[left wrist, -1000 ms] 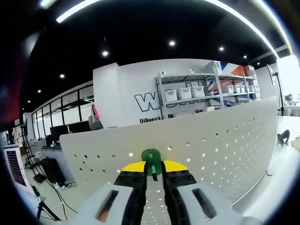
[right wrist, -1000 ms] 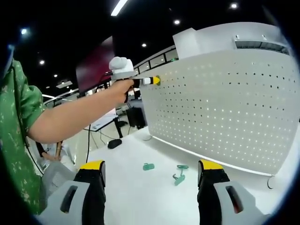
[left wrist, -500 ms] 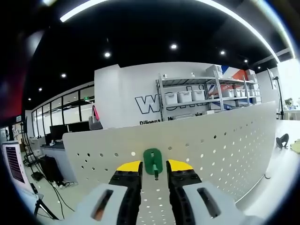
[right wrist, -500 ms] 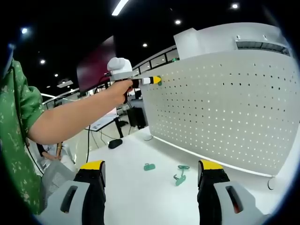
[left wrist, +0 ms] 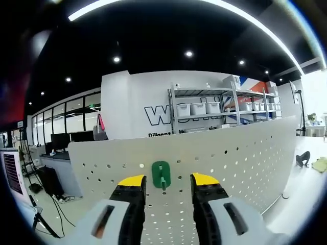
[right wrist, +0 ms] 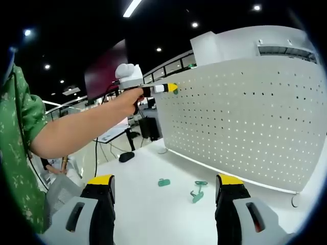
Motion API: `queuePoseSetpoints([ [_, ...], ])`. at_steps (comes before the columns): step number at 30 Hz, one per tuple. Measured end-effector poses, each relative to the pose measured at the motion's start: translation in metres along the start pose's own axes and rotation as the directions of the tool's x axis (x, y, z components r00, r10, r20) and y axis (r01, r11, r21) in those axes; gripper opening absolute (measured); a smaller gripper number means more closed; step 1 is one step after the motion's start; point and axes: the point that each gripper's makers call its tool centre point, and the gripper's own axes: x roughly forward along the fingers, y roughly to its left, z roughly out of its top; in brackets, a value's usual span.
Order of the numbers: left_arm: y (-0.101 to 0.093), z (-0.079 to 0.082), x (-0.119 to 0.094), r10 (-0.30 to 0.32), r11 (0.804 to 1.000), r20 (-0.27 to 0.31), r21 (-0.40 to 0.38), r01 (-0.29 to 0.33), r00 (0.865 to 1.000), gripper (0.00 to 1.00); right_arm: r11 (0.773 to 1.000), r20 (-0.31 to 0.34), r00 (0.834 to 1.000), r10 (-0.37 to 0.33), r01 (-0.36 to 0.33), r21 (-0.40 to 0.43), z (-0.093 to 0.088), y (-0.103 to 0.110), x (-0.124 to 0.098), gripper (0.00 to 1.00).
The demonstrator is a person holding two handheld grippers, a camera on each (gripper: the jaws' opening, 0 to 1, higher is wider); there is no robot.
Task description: Insert the hook assembly into the mounting plate slot until the hook locks in place.
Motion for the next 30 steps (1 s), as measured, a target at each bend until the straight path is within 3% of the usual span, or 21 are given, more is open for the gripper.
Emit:
queuePoseSetpoints([
  [13,-0.008,-0.001,-0.013,-0.032,0.999,-0.009,-0.023,0.032,0.999,0.53,1.000,0.005,1.000,0.004,-0.004,-0.012,0.004,0.006,-0.002,0.82],
  [18,-0.008,-0.002,-0.020,-0.031,0.998,-0.008,-0.049,0.030,0.999,0.68,1.000,0.008,1.000,0.005,-0.005,-0.017,0.006,0.008,-0.002,0.82],
  [23,-0.009,-0.005,-0.025,-0.035,0.997,-0.014,-0.062,0.034,0.999,0.76,1.000,0.011,1.000,0.004,-0.004,-0.021,0.007,0.010,-0.003,0.82],
  [30,-0.011,-0.009,-0.036,-0.041,0.997,-0.019,-0.063,0.040,0.999,0.77,1.000,0.017,1.000,0.002,-0.002,-0.023,0.009,0.011,-0.004,0.82],
])
